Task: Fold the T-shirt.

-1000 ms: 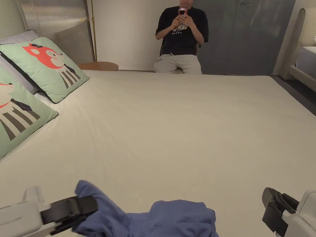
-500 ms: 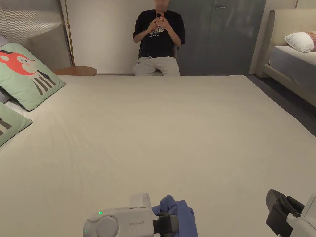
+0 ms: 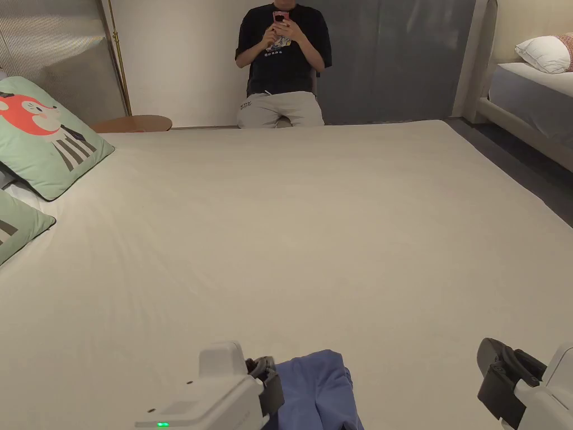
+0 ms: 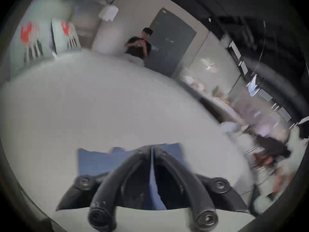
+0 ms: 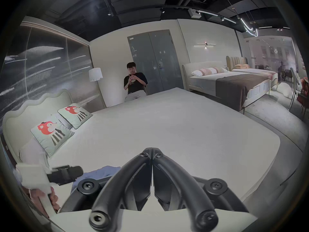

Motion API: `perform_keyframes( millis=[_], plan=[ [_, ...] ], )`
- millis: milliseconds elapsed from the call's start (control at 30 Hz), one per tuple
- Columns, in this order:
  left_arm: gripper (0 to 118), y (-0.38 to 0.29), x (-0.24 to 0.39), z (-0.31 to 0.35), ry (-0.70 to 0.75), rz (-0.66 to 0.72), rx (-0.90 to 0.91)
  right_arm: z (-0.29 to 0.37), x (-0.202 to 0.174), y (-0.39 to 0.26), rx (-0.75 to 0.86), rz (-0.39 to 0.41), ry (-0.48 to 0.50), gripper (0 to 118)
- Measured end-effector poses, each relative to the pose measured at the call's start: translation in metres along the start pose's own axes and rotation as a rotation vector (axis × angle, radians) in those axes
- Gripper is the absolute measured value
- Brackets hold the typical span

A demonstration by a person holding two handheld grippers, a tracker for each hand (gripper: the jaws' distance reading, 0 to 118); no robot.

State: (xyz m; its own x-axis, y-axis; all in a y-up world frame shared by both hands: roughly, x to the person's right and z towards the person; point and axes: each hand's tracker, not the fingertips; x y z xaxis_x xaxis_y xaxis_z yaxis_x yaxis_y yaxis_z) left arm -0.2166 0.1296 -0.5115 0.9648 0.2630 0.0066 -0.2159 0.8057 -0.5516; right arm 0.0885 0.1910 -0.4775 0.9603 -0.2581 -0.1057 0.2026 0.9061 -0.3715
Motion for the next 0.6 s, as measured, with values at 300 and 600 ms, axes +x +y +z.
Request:
perform_keyframes(
  millis=[300,600],
  plan=[
    [0,-0.051,0.074,-0.035,-0.043,-0.176,-0.045,0.002,0.009,-0.003,-0.001,-0.009,-0.010,1],
    [0,-0.052,0.104,-0.045,-0.277,-0.130,-0.127,0.006,0.021,0.001,0.004,-0.014,-0.043,1]
  ],
)
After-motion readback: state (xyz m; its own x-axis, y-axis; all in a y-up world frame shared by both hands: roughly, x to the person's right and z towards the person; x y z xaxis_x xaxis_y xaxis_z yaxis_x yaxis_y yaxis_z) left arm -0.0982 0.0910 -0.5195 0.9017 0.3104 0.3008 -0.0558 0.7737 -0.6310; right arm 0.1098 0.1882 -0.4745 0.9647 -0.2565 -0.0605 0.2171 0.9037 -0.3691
